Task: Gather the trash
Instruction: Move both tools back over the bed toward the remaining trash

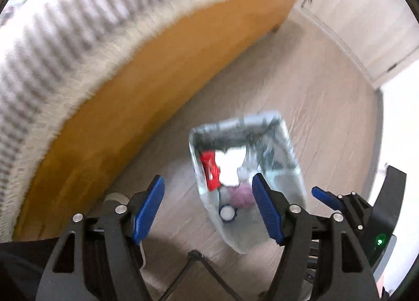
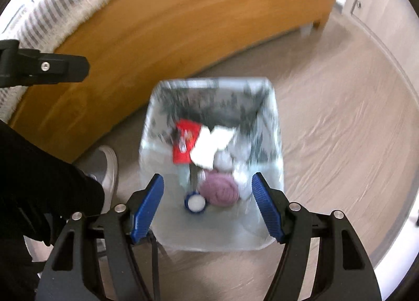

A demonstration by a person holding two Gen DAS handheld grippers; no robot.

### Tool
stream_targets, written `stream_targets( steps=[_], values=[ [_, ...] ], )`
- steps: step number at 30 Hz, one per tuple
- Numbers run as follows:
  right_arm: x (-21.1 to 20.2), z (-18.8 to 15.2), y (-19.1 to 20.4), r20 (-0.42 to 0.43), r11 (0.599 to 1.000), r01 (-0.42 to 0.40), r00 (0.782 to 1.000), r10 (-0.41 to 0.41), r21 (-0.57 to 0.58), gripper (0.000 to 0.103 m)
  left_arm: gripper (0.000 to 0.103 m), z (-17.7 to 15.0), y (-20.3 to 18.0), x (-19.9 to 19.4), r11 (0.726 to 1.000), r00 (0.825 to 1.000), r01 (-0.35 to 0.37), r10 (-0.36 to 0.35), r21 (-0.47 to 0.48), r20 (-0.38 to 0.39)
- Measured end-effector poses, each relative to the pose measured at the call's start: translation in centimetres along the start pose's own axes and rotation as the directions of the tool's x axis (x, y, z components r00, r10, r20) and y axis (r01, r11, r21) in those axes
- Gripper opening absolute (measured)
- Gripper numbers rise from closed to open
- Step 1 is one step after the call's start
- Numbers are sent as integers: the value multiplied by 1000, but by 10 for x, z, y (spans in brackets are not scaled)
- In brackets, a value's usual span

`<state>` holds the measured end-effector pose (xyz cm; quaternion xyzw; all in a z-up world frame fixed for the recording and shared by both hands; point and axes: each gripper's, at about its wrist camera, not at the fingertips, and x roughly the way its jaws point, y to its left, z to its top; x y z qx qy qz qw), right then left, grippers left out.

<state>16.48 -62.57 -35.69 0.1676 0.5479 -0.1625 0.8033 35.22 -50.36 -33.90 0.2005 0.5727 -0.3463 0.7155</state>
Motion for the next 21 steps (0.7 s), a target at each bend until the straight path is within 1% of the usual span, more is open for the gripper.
stream_targets(
  steps=[3, 4, 7, 10, 12, 14, 15, 16, 17, 18, 19, 20, 21],
  values=[
    [-26, 14, 20, 52, 998, 15, 999, -12, -53, 67, 67, 1, 17, -41, 1000, 997, 10, -9, -21, 79],
    [-33, 18, 26, 67, 998, 18, 998, -13, -66, 67, 67, 0, 25, -61, 1000, 993, 2, 1, -26, 116],
    [-64, 30, 51, 133, 992, 23, 991, -6, -126, 67, 67, -2, 45, -100, 998, 982, -3, 14, -58, 187],
    [-96, 43, 76, 198, 983, 32, 980, 5, -182, 67, 67, -13, 71, -150, 994, 961, -16, 44, -105, 274],
    [-122, 51, 96, 251, 974, 48, 968, 9, -220, 67, 67, -22, 84, -175, 992, 945, -33, 71, -124, 320],
    [-142, 56, 111, 294, 969, 48, 956, 26, -243, 67, 69, -38, 103, -209, 987, 919, -50, 106, -153, 380],
    [-153, 58, 119, 315, 966, 45, 948, 38, -253, 67, 72, -49, 114, -228, 983, 901, -53, 123, -177, 416],
    [-166, 61, 127, 340, 963, 39, 939, 56, -266, 67, 73, -59, 124, -243, 980, 886, -50, 134, -195, 444],
    [-177, 63, 135, 362, 959, 34, 929, 73, -280, 67, 73, -66, 134, -254, 977, 875, -46, 140, -208, 463],
    [-187, 65, 143, 381, 956, 31, 921, 86, -291, 67, 73, -79, 146, -271, 973, 857, -39, 148, -225, 493],
    [-198, 66, 153, 403, 952, 30, 910, 100, -303, 67, 74, -87, 154, -281, 971, 846, -37, 157, -237, 509],
    [-208, 66, 163, 423, 949, 30, 899, 112, -315, 69, 75, -100, 166, -293, 965, 830, -42, 177, -258, 529],
    [-216, 66, 172, 442, 946, 32, 889, 122, -324, 75, 75, -113, 179, -305, 960, 815, -50, 199, -276, 544]
  ],
)
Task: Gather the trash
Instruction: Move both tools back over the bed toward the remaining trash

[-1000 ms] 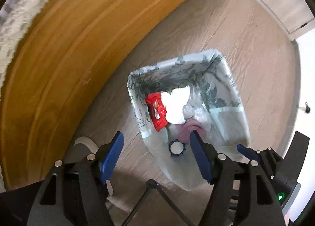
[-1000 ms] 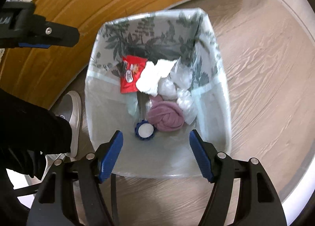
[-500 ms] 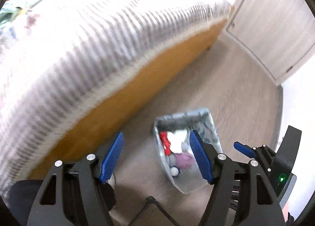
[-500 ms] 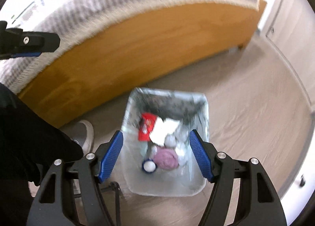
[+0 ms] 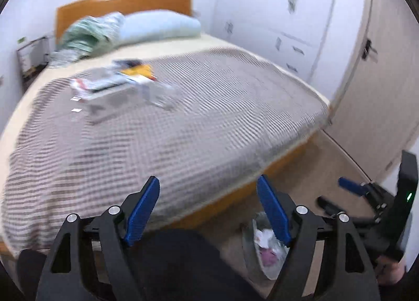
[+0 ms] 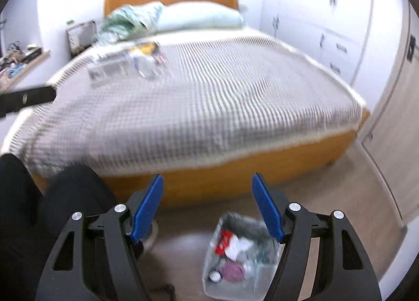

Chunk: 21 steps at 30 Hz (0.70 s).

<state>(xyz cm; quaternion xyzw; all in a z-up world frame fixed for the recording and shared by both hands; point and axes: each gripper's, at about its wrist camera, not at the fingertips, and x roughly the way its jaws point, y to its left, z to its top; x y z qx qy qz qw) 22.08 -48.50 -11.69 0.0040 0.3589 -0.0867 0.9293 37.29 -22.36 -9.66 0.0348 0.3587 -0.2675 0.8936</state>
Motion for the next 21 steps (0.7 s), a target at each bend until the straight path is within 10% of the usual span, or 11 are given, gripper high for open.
stream_targets(
  steps=[11, 21],
  values=[
    [-2, 69, 97, 124, 993, -79, 988, 89, -88, 76, 80, -18, 183, -74, 961, 984, -127, 153, -244, 89],
    [85, 109, 151, 75, 985, -124, 988, 133, -118, 76, 81, -31, 279, -23, 885, 982, -165, 189, -435, 12]
  ],
)
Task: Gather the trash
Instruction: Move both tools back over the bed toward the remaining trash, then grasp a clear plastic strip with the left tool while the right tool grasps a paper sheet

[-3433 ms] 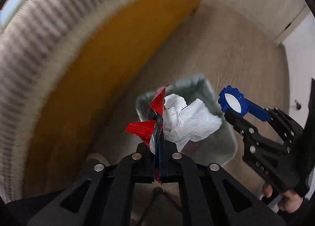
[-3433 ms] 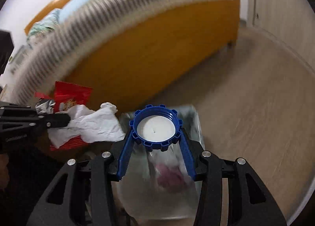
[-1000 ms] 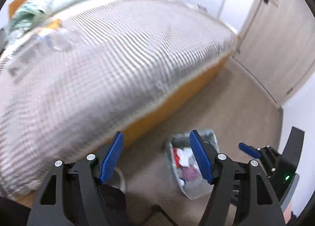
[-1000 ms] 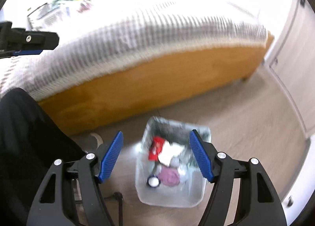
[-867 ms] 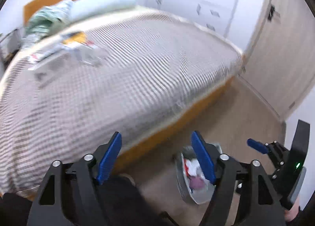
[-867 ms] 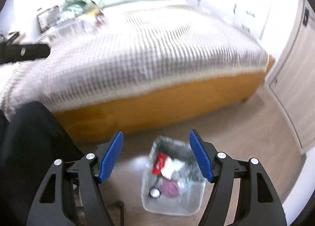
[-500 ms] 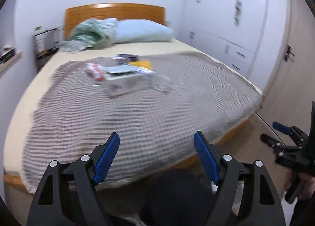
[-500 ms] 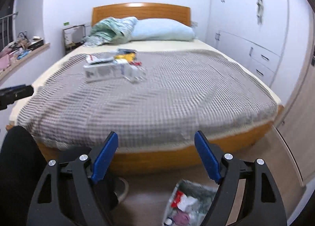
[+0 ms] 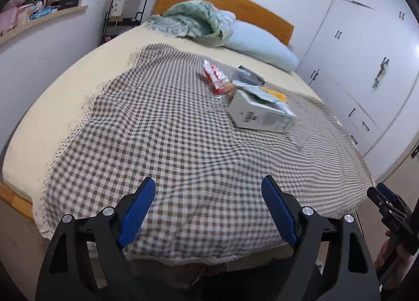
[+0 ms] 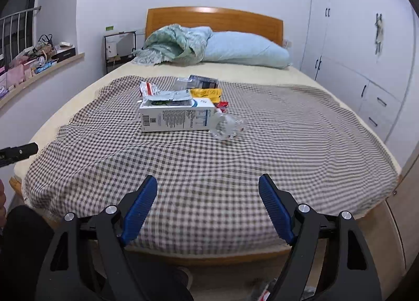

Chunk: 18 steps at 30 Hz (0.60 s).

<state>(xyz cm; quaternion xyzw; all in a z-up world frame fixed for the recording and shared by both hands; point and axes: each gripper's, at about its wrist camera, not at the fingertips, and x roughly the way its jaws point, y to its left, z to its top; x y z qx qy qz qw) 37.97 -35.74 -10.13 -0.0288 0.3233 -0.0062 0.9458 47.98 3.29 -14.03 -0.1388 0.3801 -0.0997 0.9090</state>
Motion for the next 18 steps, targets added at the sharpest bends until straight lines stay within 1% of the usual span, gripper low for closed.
stream_targets(
  steps=[4, 6, 7, 9, 12, 13, 14, 16, 17, 18],
  values=[
    [32, 3, 2, -32, 1000, 3, 999, -3, 0, 76, 81, 11, -1, 41, 999, 999, -33, 33, 21, -38],
    [47, 3, 0, -49, 1000, 5, 999, -5, 0, 76, 81, 21, 1, 66, 1000, 996, -2, 1, -5, -92],
    [58, 4, -2, -60, 1000, 8, 998, -8, 2, 76, 80, 24, 0, 74, 1000, 995, 3, -3, 3, -96],
    [70, 6, -6, -71, 1000, 11, 997, -11, 5, 76, 79, 38, -2, 90, 999, 994, 7, -2, 46, -111],
    [91, 14, -14, -86, 1000, 10, 996, -9, 10, 76, 79, 63, -9, 114, 989, 991, 30, -11, 144, -130],
    [96, 17, -15, -89, 1000, 12, 996, -11, 9, 76, 79, 72, -14, 127, 976, 991, 37, -8, 214, -136],
    [102, 21, -18, -90, 1000, 12, 996, -11, 4, 76, 76, 76, -18, 134, 962, 991, 33, 4, 271, -137],
    [113, 30, -23, -84, 1000, 13, 996, -13, -4, 76, 75, 83, -30, 155, 910, 989, 25, 39, 414, -144],
    [118, 34, -24, -81, 1000, 11, 997, -11, -8, 76, 74, 86, -33, 164, 894, 988, 25, 46, 448, -147],
    [126, 39, -27, -81, 1000, 11, 997, -12, -12, 76, 71, 91, -35, 173, 883, 987, 27, 50, 468, -151]
  ],
)
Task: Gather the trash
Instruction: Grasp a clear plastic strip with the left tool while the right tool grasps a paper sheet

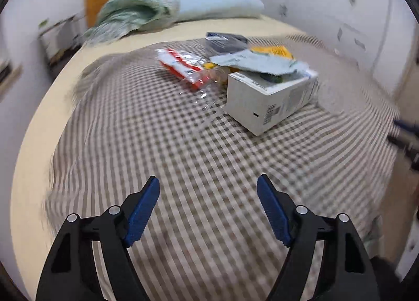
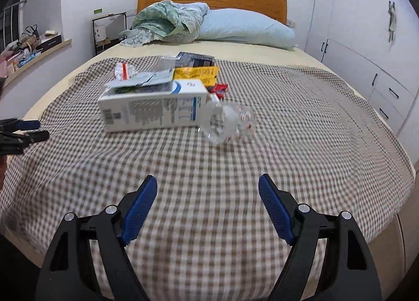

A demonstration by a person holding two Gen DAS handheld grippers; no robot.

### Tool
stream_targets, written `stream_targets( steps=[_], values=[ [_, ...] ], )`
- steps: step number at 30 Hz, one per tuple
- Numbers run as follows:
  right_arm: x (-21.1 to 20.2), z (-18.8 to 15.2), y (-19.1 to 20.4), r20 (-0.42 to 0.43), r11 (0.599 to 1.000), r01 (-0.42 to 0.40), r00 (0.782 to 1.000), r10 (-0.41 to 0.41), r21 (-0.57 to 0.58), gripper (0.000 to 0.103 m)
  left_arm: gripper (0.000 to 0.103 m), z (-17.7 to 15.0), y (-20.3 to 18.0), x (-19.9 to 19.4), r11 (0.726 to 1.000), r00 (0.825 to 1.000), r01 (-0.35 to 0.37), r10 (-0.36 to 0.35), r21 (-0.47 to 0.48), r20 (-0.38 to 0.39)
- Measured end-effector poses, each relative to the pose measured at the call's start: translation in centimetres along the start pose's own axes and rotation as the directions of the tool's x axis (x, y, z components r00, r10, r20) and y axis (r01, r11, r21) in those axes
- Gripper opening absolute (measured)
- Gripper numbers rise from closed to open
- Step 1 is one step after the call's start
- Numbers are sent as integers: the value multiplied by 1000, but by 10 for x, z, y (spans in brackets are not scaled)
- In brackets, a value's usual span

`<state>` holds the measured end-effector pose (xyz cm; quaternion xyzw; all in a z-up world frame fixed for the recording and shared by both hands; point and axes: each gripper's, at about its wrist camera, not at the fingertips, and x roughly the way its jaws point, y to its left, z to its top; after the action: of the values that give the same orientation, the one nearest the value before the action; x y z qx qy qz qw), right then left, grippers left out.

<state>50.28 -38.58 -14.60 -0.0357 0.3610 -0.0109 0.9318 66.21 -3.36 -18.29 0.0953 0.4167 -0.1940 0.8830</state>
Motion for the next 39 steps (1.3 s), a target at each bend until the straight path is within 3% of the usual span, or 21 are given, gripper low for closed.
stream_targets(
  steps=[5, 13, 17, 22, 24, 29, 30, 31, 33, 35, 39],
  values=[
    [27, 22, -6, 0, 1000, -13, 1000, 13, -22, 76, 47, 29, 13, 55, 997, 999, 23, -20, 78, -47],
    [51, 61, 4, 46, 992, -48, 997, 54, -115, 76, 42, 50, 18, 108, 990, 992, 32, -15, 141, -124],
    [67, 85, 15, 41, 982, -152, 987, 158, -115, 76, 6, 52, 15, 111, 986, 991, 80, -63, 143, -122],
    [103, 119, 30, 8, 963, -267, 963, 268, -46, 76, 4, 44, 11, 98, 986, 989, 98, -80, 139, -124],
    [118, 126, 36, -13, 964, -264, 964, 264, -35, 76, 3, 28, 8, 81, 985, 990, 93, -77, 143, -118],
    [159, 140, 50, -120, 949, -310, 942, 314, 48, 76, 3, 8, 17, 47, 994, 989, 67, -54, 88, -141],
    [160, 141, 55, -123, 955, -295, 947, 298, 36, 61, 3, 4, 22, 37, 996, 989, 60, -51, 63, -140],
    [158, 141, 57, -121, 961, -277, 953, 278, 27, 36, 3, 2, 26, 30, 997, 989, 58, -50, 50, -136],
    [155, 140, 60, -132, 964, -264, 955, 267, 39, 16, 3, -3, 32, 14, 998, 989, 61, -57, 23, -136],
    [149, 139, 66, -147, 957, -290, 945, 291, 28, 6, 3, -5, 37, -4, 999, 991, 54, -52, 8, -124],
    [126, 141, 72, -118, 962, -274, 955, 271, -7, 3, 2, 0, 46, -37, 999, 996, 38, -40, -21, -84]
  ],
)
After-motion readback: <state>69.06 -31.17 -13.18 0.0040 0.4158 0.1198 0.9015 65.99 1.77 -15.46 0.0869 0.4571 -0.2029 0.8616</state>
